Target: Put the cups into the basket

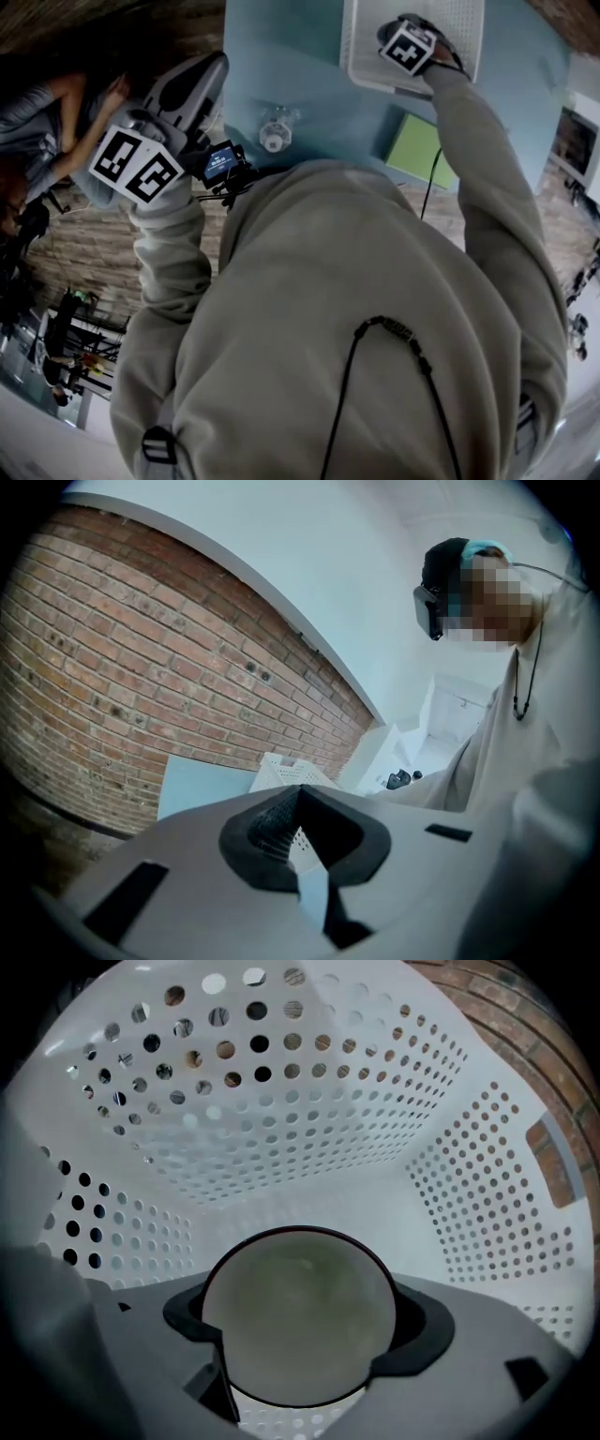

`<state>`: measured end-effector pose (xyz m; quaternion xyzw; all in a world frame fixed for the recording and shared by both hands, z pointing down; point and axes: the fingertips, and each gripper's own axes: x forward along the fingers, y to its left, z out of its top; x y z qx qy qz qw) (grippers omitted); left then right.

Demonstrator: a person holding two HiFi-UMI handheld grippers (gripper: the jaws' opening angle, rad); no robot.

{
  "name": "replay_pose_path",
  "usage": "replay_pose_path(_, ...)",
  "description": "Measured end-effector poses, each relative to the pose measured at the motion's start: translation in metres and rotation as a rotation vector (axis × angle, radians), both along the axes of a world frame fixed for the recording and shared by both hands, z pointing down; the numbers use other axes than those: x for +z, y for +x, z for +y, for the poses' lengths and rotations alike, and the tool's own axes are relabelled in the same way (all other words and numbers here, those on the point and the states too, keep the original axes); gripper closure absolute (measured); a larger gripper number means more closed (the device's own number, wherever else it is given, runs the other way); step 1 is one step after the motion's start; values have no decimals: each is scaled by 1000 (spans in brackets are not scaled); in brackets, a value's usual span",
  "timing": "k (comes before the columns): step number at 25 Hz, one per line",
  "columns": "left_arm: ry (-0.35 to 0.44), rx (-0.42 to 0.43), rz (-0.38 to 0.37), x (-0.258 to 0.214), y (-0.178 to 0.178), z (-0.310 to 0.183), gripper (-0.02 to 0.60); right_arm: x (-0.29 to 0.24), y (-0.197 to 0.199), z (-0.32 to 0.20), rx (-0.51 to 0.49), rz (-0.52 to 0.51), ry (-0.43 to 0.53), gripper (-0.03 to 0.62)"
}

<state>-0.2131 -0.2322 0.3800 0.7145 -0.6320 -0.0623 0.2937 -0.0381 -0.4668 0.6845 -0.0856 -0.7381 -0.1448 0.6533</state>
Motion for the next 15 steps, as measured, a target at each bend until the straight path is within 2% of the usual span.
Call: replay_pose_path(15,-3,4,21,6,5,-3,583,19,10,7,-21,52,-3,171)
